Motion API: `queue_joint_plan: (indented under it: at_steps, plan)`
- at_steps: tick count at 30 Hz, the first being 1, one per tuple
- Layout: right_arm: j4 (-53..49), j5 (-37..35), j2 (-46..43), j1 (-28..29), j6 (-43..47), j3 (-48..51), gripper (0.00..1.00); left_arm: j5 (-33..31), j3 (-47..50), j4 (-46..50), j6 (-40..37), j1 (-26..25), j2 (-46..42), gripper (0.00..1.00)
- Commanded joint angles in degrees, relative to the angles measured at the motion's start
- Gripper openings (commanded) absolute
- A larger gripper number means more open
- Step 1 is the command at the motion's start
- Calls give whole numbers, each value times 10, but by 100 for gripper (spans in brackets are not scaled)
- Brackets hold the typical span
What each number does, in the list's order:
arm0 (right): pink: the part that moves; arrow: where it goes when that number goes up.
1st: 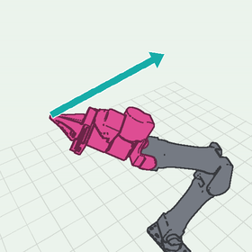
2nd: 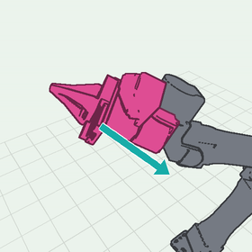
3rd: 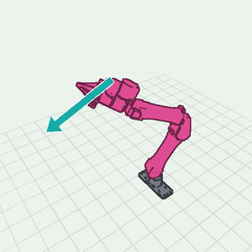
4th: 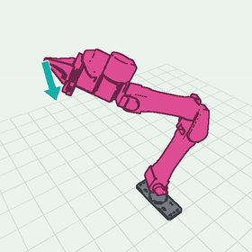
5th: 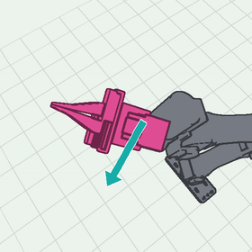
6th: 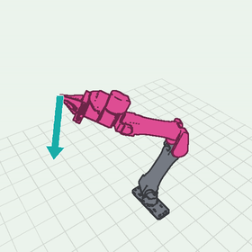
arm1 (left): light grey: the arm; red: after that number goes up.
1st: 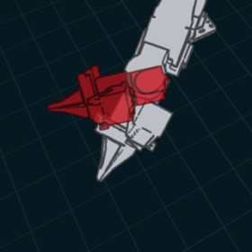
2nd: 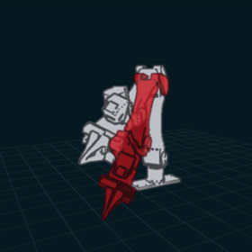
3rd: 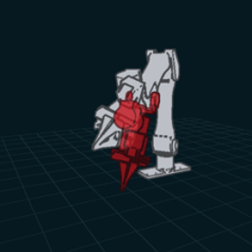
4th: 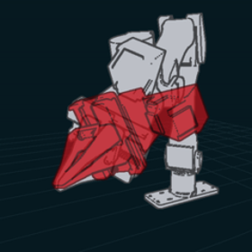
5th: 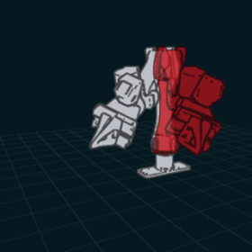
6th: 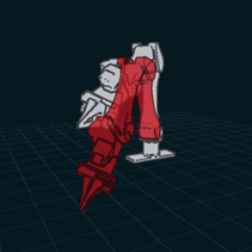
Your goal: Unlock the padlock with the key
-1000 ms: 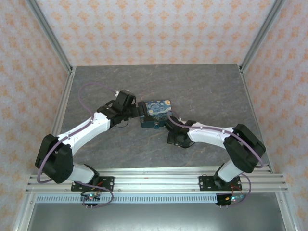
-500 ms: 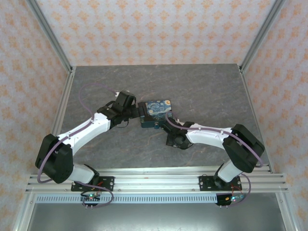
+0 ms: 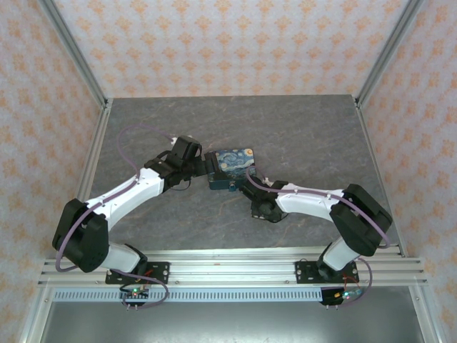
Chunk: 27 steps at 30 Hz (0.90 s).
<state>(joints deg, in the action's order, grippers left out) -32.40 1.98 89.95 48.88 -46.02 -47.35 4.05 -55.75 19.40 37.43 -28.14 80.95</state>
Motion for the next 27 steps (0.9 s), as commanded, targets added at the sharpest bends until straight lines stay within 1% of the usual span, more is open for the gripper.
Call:
queue_joint_plan:
  at_steps: [1, 5, 7, 14, 19, 23, 27]
  plan:
    - [23, 6, 10, 6, -4, 6, 16, 2, 6, -10, -3, -2, -4, 100]
    - [26, 6, 9, 7, -3, 6, 7, 3, 6, -11, -3, -3, -2, 100]
    - [29, 8, 8, 7, -4, 6, 1, 3, 5, -11, -2, -3, -2, 100]
    - [35, 5, -2, 7, -1, 4, 0, 3, 1, -9, 0, -3, 2, 100]
    - [49, -7, -61, 4, 18, 3, 0, 11, -4, -5, 3, -3, 1, 100]
    - [114, 32, -122, -20, 49, 21, 0, 26, -8, -9, 7, -2, -1, 100]
    - [220, 126, -173, -75, 81, 63, 0, 63, -10, -29, 15, 4, -3, 100]
